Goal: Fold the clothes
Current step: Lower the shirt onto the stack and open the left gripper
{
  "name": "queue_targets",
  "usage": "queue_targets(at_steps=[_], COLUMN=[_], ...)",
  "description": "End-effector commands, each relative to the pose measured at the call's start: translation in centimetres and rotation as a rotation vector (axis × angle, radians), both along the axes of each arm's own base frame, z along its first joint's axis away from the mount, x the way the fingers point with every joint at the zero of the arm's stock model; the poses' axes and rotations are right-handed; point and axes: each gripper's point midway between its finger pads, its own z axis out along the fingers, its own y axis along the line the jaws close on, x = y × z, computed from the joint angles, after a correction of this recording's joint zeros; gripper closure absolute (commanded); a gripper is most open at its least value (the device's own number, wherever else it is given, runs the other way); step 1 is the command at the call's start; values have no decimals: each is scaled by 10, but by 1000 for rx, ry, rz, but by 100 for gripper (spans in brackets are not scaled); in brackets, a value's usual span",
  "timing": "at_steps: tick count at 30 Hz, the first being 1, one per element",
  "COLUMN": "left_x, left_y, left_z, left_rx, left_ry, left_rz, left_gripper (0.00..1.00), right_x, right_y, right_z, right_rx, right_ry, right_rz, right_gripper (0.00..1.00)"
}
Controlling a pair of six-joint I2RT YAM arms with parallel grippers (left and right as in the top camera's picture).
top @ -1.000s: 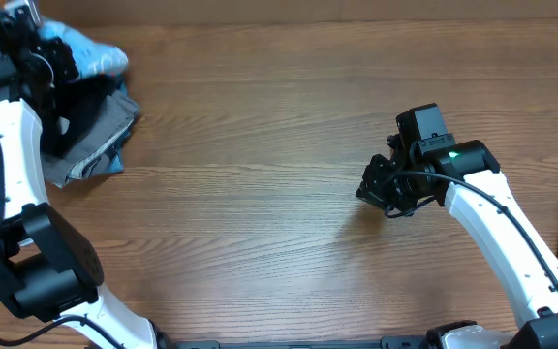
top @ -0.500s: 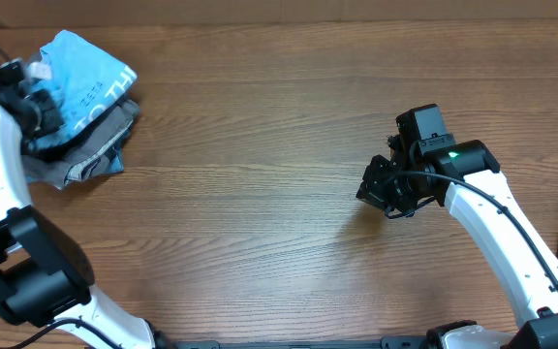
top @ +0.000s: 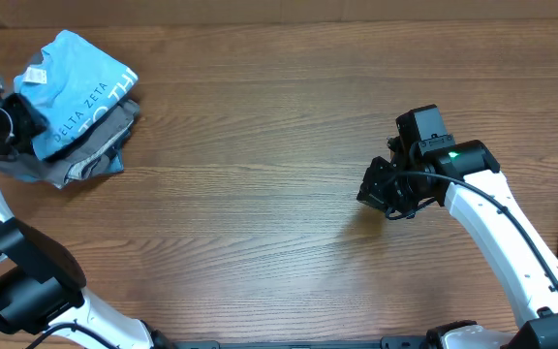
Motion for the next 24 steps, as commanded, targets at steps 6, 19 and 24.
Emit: queue_targets(at_steps=[6,19,24], left_x=[8,64,71], left_y=[-31,-40,-14], left_z=[67,-6,-78], left_rx=[-6,313,309], left_ry=[-178,-42,86], left_rz=[-121,-334,-291], left_gripper=[96,96,96], right_x=[10,15,15], right_y=[1,2,3], right_z=[6,8,8], right_rx=[3,10,16], right_ry=[-53,-73,-64], right_rz=[9,3,-14], right_gripper=[95,95,95])
